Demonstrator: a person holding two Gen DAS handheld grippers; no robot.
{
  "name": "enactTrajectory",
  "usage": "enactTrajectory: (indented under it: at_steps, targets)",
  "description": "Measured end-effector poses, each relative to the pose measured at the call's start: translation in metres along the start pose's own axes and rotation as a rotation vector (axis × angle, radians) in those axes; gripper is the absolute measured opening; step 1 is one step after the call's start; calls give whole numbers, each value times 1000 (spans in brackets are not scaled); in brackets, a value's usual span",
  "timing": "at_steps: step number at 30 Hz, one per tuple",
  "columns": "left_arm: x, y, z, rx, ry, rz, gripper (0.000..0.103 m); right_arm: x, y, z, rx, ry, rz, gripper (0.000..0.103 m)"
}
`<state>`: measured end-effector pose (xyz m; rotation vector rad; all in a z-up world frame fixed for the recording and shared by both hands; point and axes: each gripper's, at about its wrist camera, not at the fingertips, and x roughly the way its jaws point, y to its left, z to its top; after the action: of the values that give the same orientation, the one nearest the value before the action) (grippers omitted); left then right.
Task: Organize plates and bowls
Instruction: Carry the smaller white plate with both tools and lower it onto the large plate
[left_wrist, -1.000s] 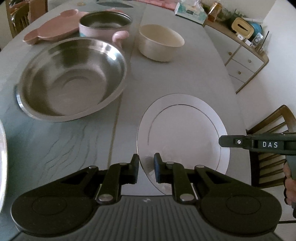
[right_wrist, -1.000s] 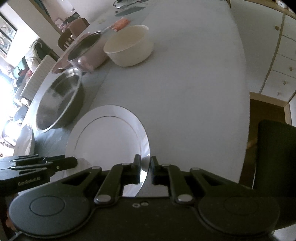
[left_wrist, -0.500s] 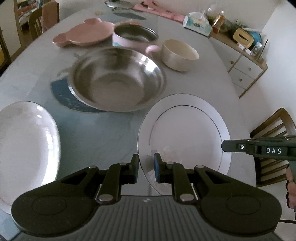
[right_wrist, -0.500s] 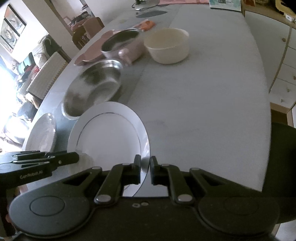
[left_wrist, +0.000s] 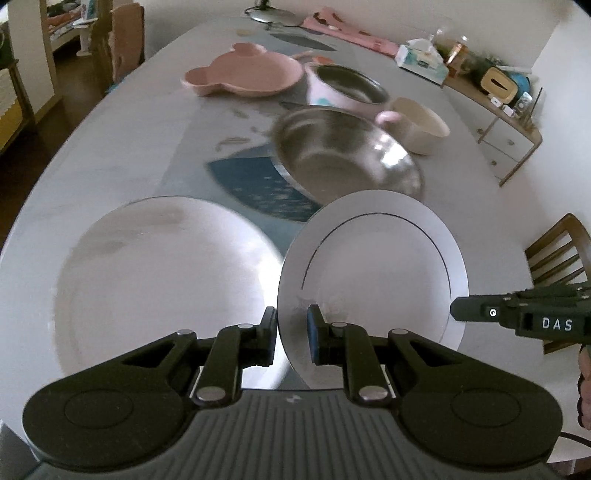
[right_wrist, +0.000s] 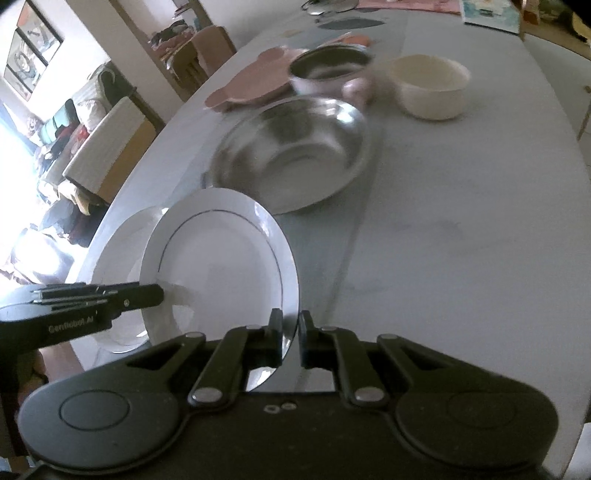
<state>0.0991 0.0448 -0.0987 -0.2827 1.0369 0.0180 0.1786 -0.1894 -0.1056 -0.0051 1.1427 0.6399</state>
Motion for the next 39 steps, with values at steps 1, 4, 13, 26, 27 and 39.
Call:
enactTrajectory:
  at_steps: [1, 4, 13, 26, 27, 39]
  targets:
    - [-2, 9, 0, 1, 1, 2, 16, 4, 7, 1, 1, 4, 3, 9]
    - [-5, 36, 0, -1, 4, 11, 16, 18, 30, 2, -2, 15, 8, 9]
    - [-4, 97, 4, -3, 22, 19, 16, 66, 84, 14, 16, 37, 11, 9]
    - [9, 140, 11, 33, 72, 30, 16, 103, 127, 15, 15, 85, -44, 9]
    - [10, 141, 11, 37, 77, 27, 16, 104, 130, 15, 10, 89, -49, 10]
    - [21, 143, 14, 73, 117, 28, 16, 114, 138, 19, 29, 134, -107, 13]
